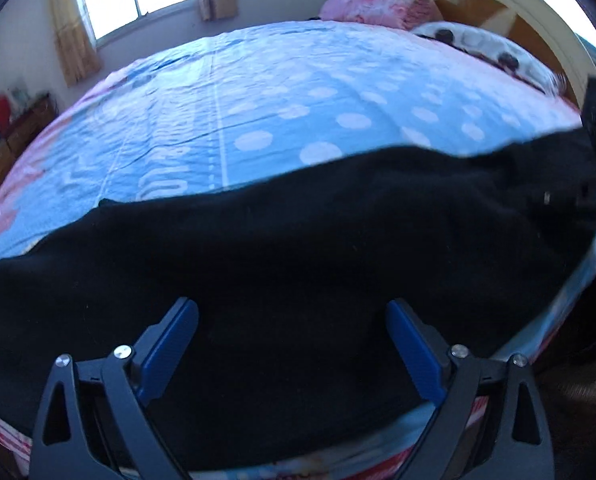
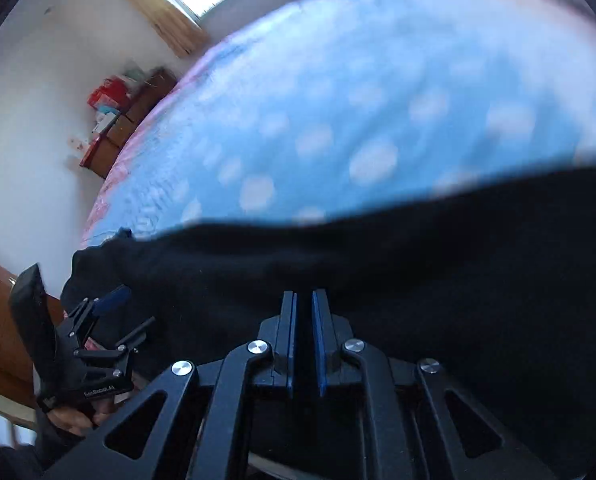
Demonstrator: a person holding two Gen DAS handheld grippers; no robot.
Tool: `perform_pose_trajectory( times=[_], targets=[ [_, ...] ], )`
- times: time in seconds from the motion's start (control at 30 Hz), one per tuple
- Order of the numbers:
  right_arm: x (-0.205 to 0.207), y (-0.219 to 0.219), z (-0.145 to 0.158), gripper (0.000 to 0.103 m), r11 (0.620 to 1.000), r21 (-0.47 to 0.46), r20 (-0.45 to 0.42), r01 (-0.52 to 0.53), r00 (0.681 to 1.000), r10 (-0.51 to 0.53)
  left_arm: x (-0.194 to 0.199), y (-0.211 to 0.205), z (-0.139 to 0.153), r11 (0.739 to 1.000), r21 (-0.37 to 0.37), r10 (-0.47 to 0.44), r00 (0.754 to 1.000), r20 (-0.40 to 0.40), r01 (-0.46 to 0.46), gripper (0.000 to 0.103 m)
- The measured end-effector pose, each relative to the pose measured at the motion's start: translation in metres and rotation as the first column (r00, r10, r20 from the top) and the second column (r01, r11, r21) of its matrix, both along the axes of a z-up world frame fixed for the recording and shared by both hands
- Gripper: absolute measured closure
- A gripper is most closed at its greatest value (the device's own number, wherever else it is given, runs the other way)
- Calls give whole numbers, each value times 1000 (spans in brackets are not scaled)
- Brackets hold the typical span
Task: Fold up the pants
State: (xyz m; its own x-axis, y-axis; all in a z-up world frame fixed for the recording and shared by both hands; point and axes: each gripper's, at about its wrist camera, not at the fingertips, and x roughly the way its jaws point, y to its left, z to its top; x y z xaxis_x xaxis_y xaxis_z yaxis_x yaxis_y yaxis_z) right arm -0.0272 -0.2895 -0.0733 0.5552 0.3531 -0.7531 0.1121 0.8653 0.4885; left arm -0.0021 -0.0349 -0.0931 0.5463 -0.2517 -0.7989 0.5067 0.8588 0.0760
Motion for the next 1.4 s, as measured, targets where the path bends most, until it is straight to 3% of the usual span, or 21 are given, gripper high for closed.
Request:
perform_pose_trajectory(
  times=[0.13,0.23,0.33,0.37,0.4,0.53,0.6,0.63,0.7,0.77,0.83,0.9,0.93,1.03,1.07,1.2,1.27,1.37,1.4],
  targets=[
    [-14,-19,-2,95,997,83,8,4,1000,-4,-7,7,-5,1000,-15,-17,1000,-8,17,3],
    [-30,-36,19,94,997,-8,110,77,991,-76,-9,3,-7,1000,-13,-12,1000,0,12,1],
    [-10,-16,17,94,1000,3,144,5,990,-5,-11,0,-8,1000,-5,-8,1000,4,8,0],
    [-1,-7,11,99,993,-118,98,4,995,7,-11,1,-8,1000,1,-10,1000,5,10,0],
    [4,-6,7,101,986,-169,89,2,996,13,-12,1,-8,1000,-2,-11,1000,7,11,0],
    [-3,-49,2,103,993,78,119,93,988,-102,-11,4,-7,1000,-17,-14,1000,2,14,0],
    [-25,-68,12,100,981,121,147,154,974,-171,-9,5,-6,1000,-23,-14,1000,0,14,0],
    [-43,-75,24,100,977,114,191,178,961,-198,-9,5,-4,999,-30,-11,1000,-1,11,0],
    [-89,-98,49,99,953,110,306,283,902,-304,-8,7,0,999,-53,2,1000,-4,-2,0],
    [-134,-131,66,95,899,133,380,417,816,-435,-8,9,6,994,-103,19,1000,-18,-21,0],
    [-174,-171,76,75,824,126,409,552,728,-550,-9,12,13,989,-147,31,999,-19,-34,0],
    [-195,-201,78,40,778,119,423,617,677,-602,-11,14,21,986,-160,44,999,-2,-44,0],
    [-198,-211,76,38,768,123,422,629,667,-614,-12,14,24,987,-156,48,999,2,-47,1],
    [-202,-235,61,38,770,198,379,607,677,-631,-13,15,27,987,-148,59,998,2,-58,0],
    [-205,-230,60,38,770,193,411,608,663,-626,-13,16,27,987,-152,60,998,-7,-61,0],
    [-205,-204,61,38,800,150,420,581,695,-583,-10,18,26,985,-159,61,998,-32,-65,0],
    [-202,-179,64,38,822,65,430,565,728,-534,-10,19,27,985,-162,61,998,-32,-65,0],
    [-180,-142,60,38,878,-98,411,469,822,-394,-12,20,27,984,-168,61,998,-34,-66,0],
    [-174,-135,60,40,887,-122,402,446,839,-367,-12,22,27,983,-169,63,997,-34,-68,0]
  ],
)
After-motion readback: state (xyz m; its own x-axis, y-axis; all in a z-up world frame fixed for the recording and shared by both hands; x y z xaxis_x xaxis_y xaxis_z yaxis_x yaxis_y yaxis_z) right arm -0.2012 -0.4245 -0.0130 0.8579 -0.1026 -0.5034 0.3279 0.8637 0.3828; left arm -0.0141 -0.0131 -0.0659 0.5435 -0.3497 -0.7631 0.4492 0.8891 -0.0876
